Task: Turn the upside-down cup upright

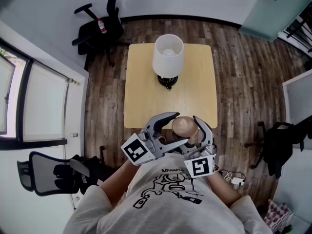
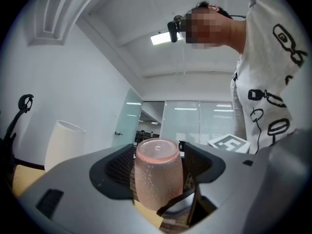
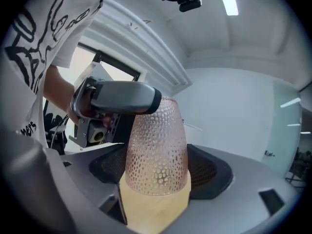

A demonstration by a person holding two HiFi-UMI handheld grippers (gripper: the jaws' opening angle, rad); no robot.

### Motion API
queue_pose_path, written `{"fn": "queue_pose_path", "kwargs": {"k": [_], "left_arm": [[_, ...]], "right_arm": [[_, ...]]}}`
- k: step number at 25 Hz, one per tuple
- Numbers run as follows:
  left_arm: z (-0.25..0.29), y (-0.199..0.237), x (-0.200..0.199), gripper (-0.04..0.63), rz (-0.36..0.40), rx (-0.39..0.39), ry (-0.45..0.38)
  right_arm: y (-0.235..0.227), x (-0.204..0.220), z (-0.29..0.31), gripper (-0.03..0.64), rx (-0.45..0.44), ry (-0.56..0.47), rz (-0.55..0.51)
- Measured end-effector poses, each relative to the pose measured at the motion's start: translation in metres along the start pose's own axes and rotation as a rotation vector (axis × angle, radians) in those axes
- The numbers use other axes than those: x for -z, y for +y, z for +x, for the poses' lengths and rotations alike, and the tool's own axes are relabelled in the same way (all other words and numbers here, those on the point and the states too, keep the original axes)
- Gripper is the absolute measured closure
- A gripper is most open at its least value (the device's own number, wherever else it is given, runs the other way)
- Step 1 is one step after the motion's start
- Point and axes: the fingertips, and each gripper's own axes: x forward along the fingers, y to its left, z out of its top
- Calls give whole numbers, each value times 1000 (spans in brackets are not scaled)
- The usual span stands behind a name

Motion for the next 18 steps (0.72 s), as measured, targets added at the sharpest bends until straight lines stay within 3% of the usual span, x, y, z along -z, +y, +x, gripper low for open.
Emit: {"fn": "queue_pose_path", "kwargs": {"k": [6,12,18], "left_arm": [[7,4,16,301,66,-48,49],[13,13,52,304,130,-71,163],[17,31,99,304,105,-132,273]], "right_arm": [[3,17,11,247,-20,-15,105],[7,54,27,247,-39,90,101],[15,99,46,247,-96,219,101]]}}
